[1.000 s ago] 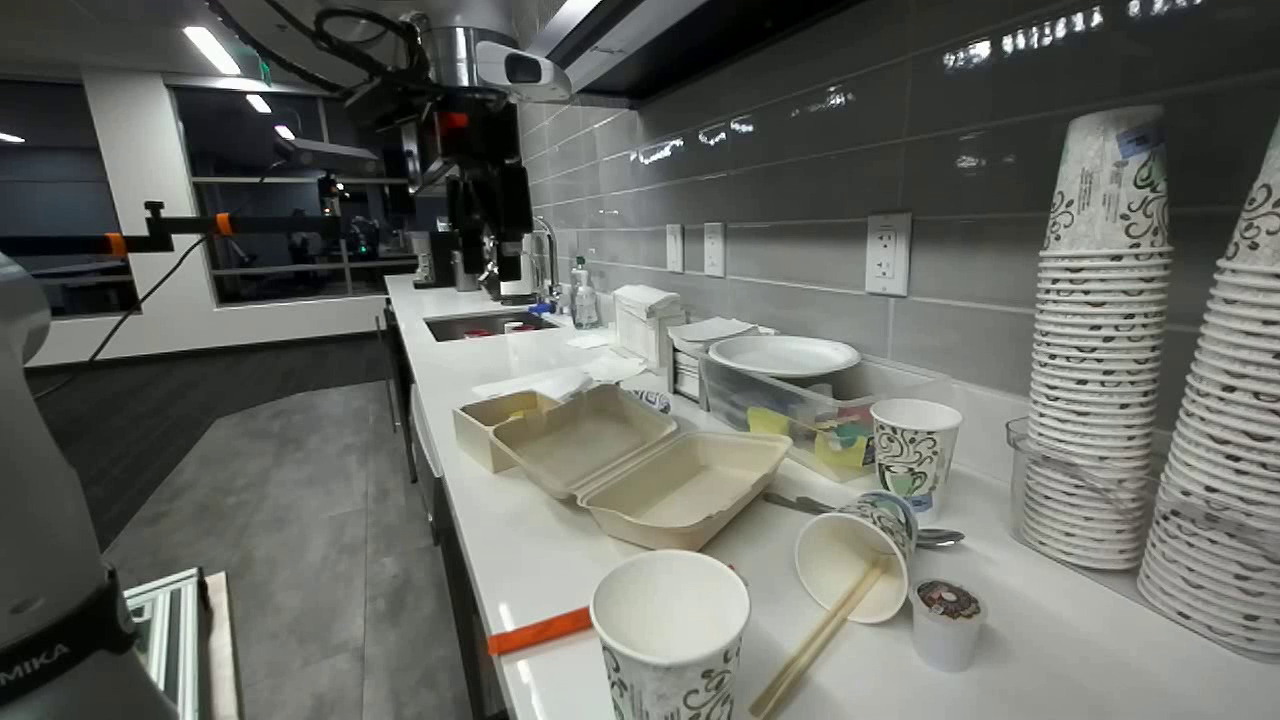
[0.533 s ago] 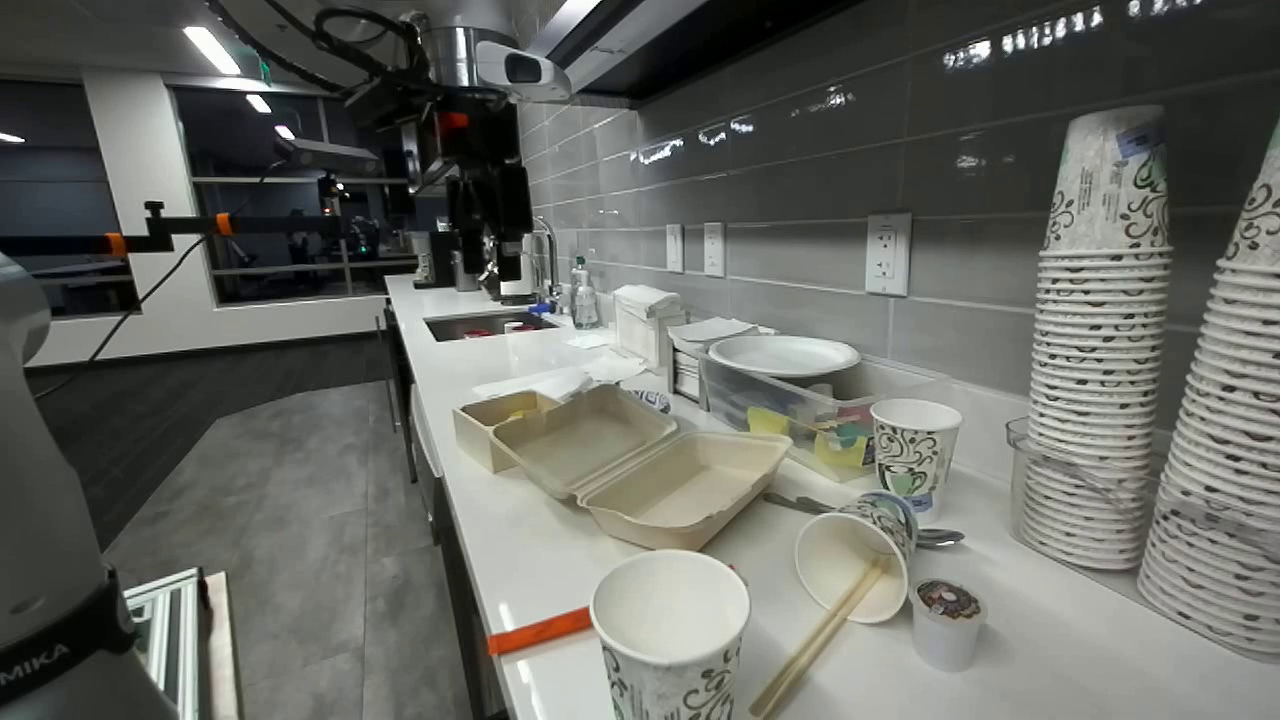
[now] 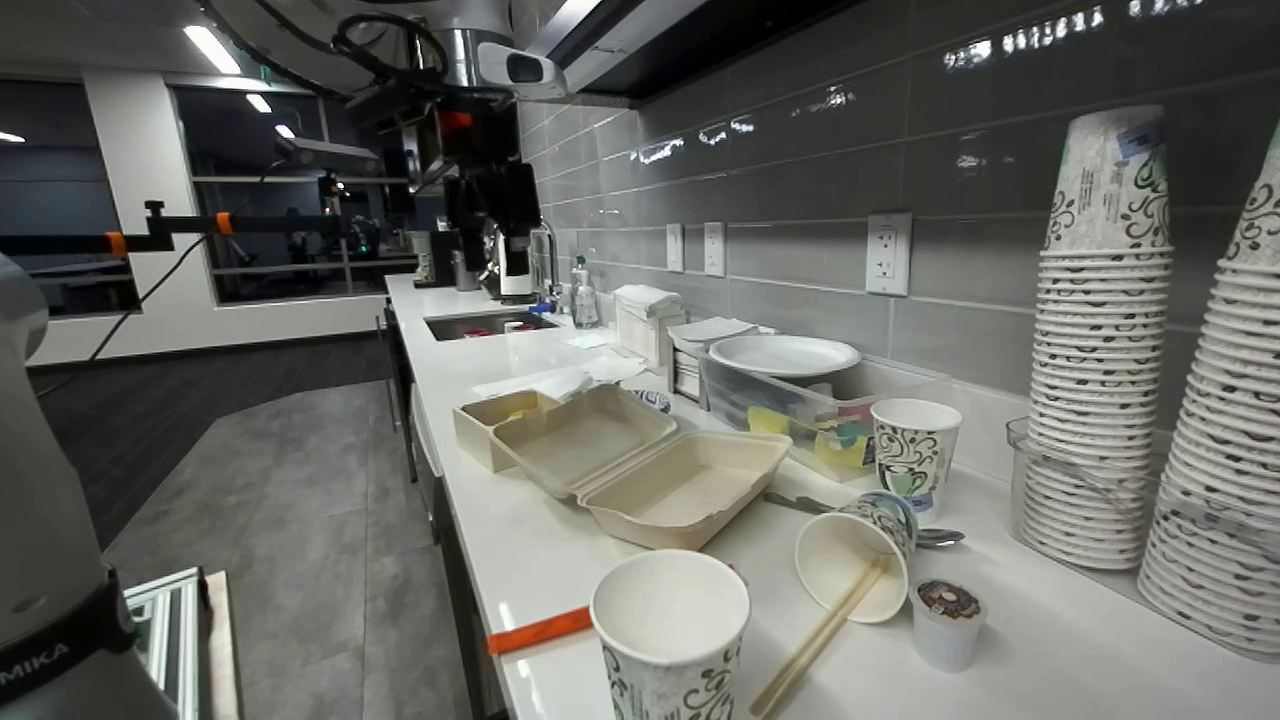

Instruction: Remove the block from the box and place it on top of the other block

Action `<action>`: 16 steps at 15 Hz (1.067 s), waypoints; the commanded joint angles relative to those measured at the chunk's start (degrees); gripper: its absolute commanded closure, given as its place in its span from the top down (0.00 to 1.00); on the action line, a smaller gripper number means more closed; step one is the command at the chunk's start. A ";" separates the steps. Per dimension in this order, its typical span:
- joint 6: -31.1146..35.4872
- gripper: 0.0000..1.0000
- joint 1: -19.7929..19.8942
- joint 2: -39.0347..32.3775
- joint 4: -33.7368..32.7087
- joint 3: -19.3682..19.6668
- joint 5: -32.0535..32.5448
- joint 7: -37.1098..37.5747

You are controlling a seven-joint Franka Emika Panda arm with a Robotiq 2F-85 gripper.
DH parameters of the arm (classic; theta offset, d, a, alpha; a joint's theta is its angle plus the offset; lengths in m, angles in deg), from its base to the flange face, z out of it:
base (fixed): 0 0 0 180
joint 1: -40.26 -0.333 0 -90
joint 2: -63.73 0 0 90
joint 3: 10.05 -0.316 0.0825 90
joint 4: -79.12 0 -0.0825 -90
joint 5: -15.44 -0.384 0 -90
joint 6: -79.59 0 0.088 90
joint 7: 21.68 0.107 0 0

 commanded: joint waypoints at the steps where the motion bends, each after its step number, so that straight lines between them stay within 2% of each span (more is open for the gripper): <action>1: 4.72 1.00 -4.96 -1.23 0.72 -2.51 -0.78 -4.50; 6: 16.05 1.00 -11.10 -8.23 0.87 -4.77 0.06 -11.99; 8: 21.92 1.00 -13.18 -12.12 1.16 -3.75 -0.91 -17.53; 11: 27.11 1.00 -15.86 -17.86 1.13 -2.57 -3.31 -25.99; 13: 28.61 1.00 -16.64 -21.06 1.24 -3.04 -4.07 -29.38; 15: 30.73 1.00 -15.83 -24.08 1.72 -4.36 -2.35 -28.81; 16: 31.36 1.00 -15.96 -25.60 1.68 -4.31 -3.81 -29.45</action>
